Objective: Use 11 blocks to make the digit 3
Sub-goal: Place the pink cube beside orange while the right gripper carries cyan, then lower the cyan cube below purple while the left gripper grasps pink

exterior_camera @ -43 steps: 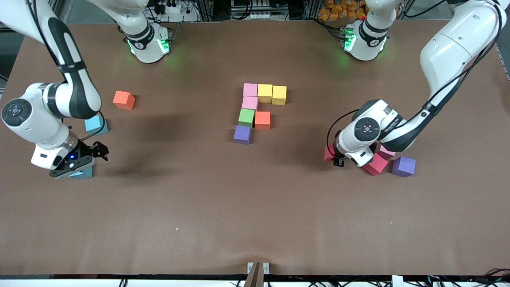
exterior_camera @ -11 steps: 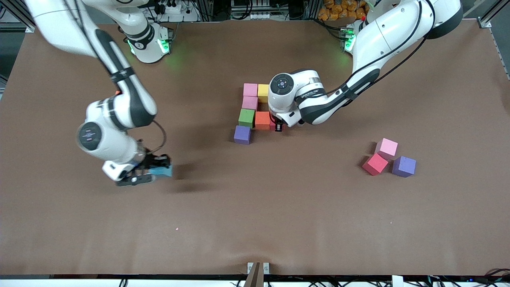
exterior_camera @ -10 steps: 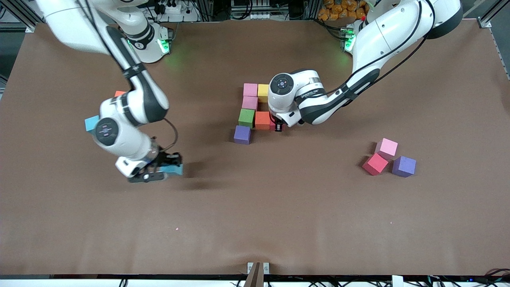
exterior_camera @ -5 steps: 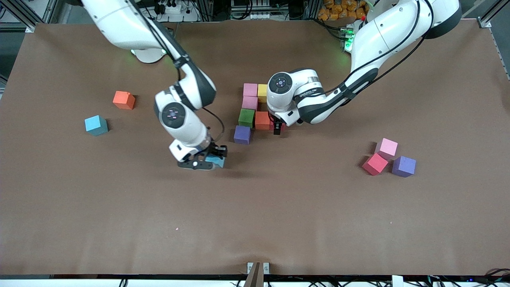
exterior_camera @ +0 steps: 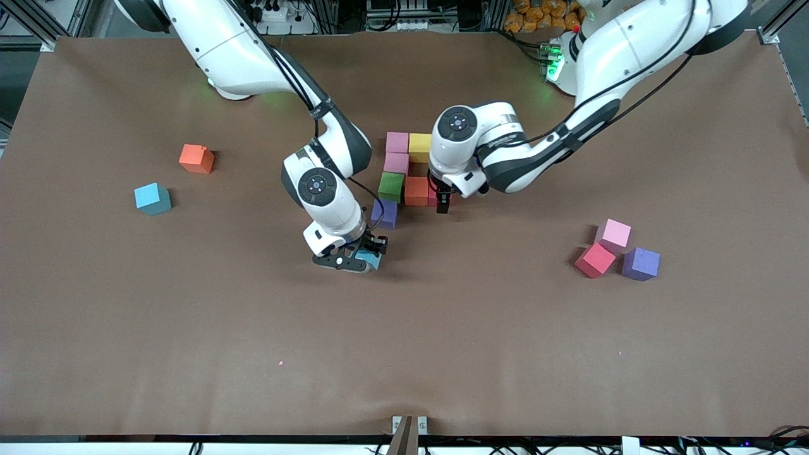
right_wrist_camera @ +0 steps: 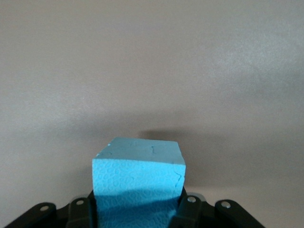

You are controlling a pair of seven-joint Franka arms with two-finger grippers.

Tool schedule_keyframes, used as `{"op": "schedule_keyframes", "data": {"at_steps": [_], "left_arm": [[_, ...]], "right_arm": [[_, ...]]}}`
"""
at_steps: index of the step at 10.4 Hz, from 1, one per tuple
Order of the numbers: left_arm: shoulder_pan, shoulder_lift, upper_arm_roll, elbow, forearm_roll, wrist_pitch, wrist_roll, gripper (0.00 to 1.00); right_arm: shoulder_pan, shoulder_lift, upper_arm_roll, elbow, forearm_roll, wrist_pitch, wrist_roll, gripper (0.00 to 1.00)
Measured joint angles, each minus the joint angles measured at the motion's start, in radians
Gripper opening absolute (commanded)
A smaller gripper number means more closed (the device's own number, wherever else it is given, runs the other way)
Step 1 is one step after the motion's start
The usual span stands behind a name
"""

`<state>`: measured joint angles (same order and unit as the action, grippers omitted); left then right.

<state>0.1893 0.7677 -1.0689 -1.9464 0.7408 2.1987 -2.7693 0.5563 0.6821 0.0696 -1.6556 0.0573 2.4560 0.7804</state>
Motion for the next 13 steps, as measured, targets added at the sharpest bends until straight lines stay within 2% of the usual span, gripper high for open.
{"op": "schedule_keyframes", "data": {"at_steps": [2,5,9,13], "left_arm": [[0.082,-0.008,-0.046,-0.002,0.000,-0.045,0.025,1.00],[0.191,-0.013,-0.060,-0.001,0.005,-0.155,0.128,1.00],[0.336,-0.026,-0.065,0.052,0.006,-0.232,0.453,1.00],[0.361,-0.029,0.068,0.104,0.006,-0.255,0.493,1.00]], "right_arm": [[0.020,0.007,-0.003,0.000,0.000,0.000,0.021,0.22],[0.055,0.014,-0.016,0.000,0.000,-0.003,0.052,0.22],[0.106,0.028,-0.057,0.000,0.000,-0.008,0.071,0.22],[0.130,0.029,-0.064,-0.001,0.000,-0.016,0.095,0.22]]}}
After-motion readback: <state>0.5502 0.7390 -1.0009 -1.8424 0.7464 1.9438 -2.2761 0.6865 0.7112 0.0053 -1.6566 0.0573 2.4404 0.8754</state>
